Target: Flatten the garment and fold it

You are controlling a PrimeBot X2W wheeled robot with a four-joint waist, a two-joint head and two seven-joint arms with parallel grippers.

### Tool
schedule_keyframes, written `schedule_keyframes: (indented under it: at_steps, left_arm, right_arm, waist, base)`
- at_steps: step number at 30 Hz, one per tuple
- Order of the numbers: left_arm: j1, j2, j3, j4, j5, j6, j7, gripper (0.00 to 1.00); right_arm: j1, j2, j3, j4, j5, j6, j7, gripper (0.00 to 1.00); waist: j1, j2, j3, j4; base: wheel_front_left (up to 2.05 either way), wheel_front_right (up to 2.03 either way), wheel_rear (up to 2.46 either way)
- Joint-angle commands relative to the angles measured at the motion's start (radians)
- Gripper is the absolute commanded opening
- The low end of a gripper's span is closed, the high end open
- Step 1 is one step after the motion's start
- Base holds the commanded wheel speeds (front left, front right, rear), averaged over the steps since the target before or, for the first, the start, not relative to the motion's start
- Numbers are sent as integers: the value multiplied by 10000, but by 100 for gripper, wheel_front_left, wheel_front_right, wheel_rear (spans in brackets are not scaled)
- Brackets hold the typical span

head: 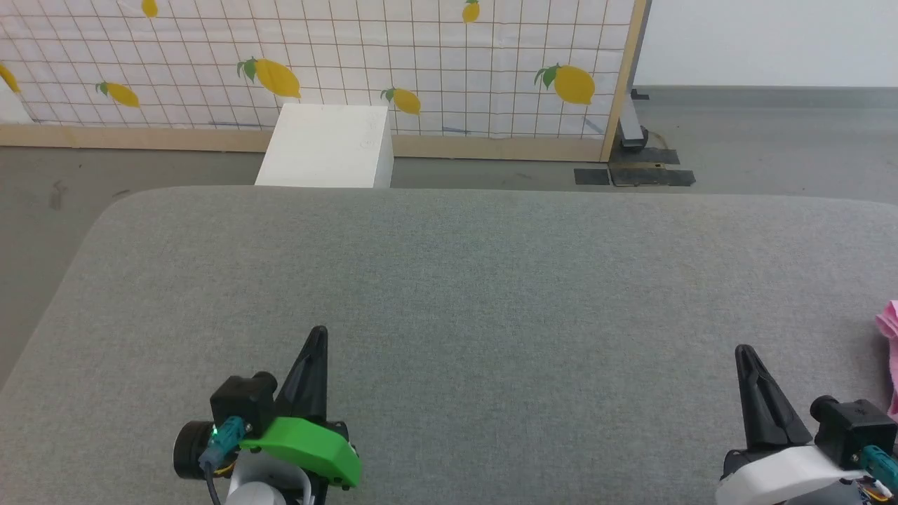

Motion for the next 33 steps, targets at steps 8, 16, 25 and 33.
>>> schedule_keyframes:
  at_steps: [8, 16, 25, 33]
  left_arm:
    - [91, -8, 142, -239, 238, 86, 222, 0]
    - [147, -13, 251, -430, 421, 140, 423, 0]
    - [197, -18, 348, -602, 585, 188, 603, 0]
    - [248, -22, 448, -777, 753, 238, 787, 0]
  right_arm:
    - [-155, 2, 86, 15, -119, -2, 98, 0]
    - [-251, 4, 154, 24, -206, -4, 187, 0]
    - [-338, 5, 215, 32, -283, -5, 267, 0]
    - [-426, 6, 278, 40, -363, -6, 350, 0]
  waist:
    - [0, 0, 23, -50]
    - [0, 0, 50, -108]
    - [0, 0, 74, -159]
    - [0, 0, 98, -211]
  base:
    - [0, 0, 0]
    - [0, 0, 0]
    - [0, 0, 0]
    - [0, 0, 0]
